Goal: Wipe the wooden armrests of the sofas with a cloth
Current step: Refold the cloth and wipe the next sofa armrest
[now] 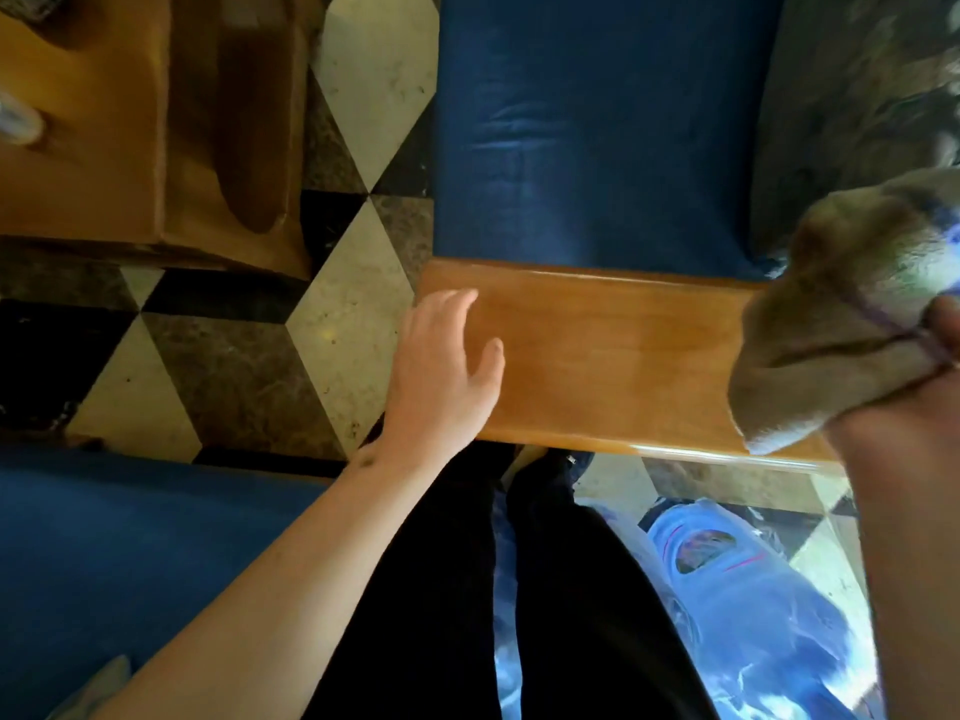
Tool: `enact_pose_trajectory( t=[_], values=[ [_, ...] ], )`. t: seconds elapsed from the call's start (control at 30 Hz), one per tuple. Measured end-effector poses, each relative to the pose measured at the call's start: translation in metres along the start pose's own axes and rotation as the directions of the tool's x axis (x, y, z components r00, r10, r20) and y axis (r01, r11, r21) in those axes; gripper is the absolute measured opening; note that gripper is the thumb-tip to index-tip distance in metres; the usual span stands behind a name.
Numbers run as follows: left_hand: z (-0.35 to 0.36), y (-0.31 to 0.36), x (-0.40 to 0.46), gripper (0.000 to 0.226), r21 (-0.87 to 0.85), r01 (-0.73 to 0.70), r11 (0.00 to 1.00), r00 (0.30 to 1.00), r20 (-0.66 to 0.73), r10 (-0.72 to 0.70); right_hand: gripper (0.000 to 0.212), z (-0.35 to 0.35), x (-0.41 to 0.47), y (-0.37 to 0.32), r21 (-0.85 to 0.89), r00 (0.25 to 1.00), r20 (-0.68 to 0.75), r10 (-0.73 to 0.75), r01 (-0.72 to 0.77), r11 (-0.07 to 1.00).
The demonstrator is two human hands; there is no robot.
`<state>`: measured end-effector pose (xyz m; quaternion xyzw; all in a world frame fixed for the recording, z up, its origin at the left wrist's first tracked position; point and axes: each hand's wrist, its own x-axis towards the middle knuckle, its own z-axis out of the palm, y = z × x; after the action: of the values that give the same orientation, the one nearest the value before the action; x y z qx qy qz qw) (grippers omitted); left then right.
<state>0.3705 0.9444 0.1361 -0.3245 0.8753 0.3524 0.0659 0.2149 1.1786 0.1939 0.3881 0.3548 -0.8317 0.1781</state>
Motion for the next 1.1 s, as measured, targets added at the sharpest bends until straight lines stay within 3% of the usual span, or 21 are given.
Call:
enact_pose_trajectory(
  t=[0.07,0.17,0.23,0.37,0.47,0.57,0.63,0.73,0.83,1.0,1.1],
  values=[
    [0.016,0.016,-0.001,0.058,0.095,-0.113,0.989,0.987,0.123,0.101,0.032,-0.013,0.0,-0.009,-0.103,0.995,-0.04,-0.088,0.084,0.991],
    [0.039,0.029,-0.01,0.072,0.215,-0.101,0.971,0.954,0.298,0.033,0.032,-0.029,0.008,0.0,-0.143,0.989,-0.103,-0.108,0.093,0.985],
    [0.045,0.029,-0.016,0.073,0.226,-0.043,0.973,0.953,0.303,-0.028,0.024,-0.032,0.014,0.03,-0.189,0.988,-0.145,-0.055,0.027,0.982],
    [0.037,0.026,-0.021,0.06,0.028,0.144,0.989,0.957,0.252,-0.147,0.022,-0.032,0.021,0.096,-0.28,0.989,-0.149,-0.014,-0.029,0.96],
    [0.036,0.029,-0.016,0.052,-0.052,0.298,0.953,0.937,0.208,-0.282,0.02,-0.028,0.022,0.115,-0.273,0.984,-0.085,0.159,-0.176,0.946],
    [0.055,0.051,-0.022,0.041,-0.296,0.467,0.834,0.879,0.256,-0.402,0.021,-0.033,0.023,0.113,-0.403,0.937,-0.047,0.345,-0.334,0.852],
    [0.071,0.069,-0.034,0.046,-0.442,0.528,0.725,0.848,0.325,-0.42,0.025,-0.043,0.022,0.102,-0.412,0.907,-0.071,0.415,-0.406,0.816],
    [0.098,0.105,-0.046,0.05,-0.513,0.541,0.666,0.835,0.422,-0.353,0.031,-0.071,0.026,0.061,-0.327,0.917,-0.142,0.373,-0.399,0.857],
    [0.129,0.143,-0.049,0.055,-0.509,0.586,0.63,0.786,0.544,-0.292,0.024,-0.103,0.03,0.019,-0.231,0.93,-0.201,0.309,-0.351,0.907],
    [0.191,0.209,-0.038,0.071,-0.46,0.494,0.738,0.754,0.649,-0.1,0.024,-0.141,0.05,-0.067,-0.227,0.949,-0.292,0.114,-0.185,0.956],
    [0.209,0.22,-0.022,0.065,-0.378,0.481,0.791,0.738,0.662,-0.132,0.029,-0.149,0.064,-0.121,-0.258,0.947,-0.322,-0.011,-0.076,0.963]
  ],
)
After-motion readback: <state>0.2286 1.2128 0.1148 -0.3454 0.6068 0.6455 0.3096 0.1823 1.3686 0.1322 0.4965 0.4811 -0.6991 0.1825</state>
